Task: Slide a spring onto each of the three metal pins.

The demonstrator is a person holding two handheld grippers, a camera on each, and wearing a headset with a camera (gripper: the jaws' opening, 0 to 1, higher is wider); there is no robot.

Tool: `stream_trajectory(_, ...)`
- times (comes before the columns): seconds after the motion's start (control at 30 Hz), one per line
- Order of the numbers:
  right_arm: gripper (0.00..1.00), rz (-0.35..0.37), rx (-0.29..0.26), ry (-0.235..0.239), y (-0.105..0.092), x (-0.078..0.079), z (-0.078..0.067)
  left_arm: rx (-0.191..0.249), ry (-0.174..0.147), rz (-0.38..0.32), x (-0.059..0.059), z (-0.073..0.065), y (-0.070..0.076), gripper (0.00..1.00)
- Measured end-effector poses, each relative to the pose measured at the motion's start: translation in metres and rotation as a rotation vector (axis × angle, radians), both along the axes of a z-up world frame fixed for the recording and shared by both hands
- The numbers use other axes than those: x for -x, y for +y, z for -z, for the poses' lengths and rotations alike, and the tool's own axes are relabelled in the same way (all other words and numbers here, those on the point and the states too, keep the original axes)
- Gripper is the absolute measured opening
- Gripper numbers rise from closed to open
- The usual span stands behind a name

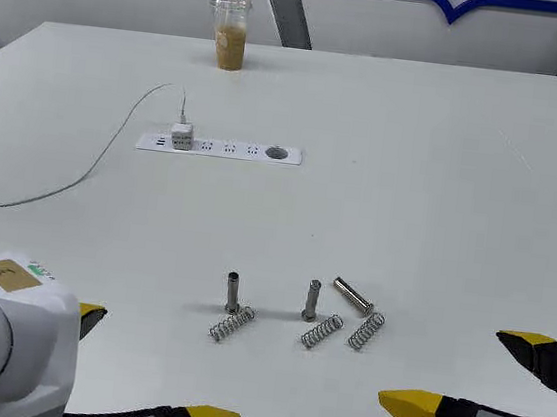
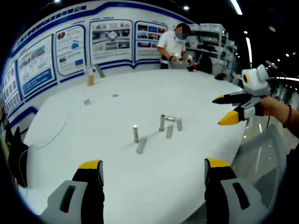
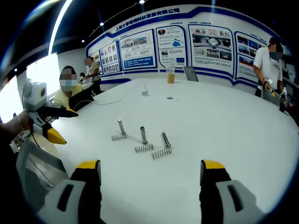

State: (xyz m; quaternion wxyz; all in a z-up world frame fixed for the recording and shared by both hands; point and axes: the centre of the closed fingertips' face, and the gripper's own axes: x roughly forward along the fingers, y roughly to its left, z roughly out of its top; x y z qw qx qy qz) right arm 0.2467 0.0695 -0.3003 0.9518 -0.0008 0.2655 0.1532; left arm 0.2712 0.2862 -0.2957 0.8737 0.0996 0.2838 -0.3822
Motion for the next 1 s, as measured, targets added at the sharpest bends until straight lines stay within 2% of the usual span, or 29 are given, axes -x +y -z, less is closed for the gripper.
stream_trajectory(0.63,0.84,-0.025,0.028,0.011,-0.002,-0.035,0.006,0.013,0.001,0.001,-0.001,0.0,-0.005,0.89)
stream_trajectory(0.83,0.8,-0.025,0.041,0.015,-0.007,-0.051,0.012,0.04,0.019,-0.01,0.0,0.001,-0.005,0.89)
stream_trajectory(1.0,0.75,-0.024,0.032,0.01,-0.01,-0.065,0.013,0.045,0.012,-0.011,-0.001,0.0,-0.004,0.87)
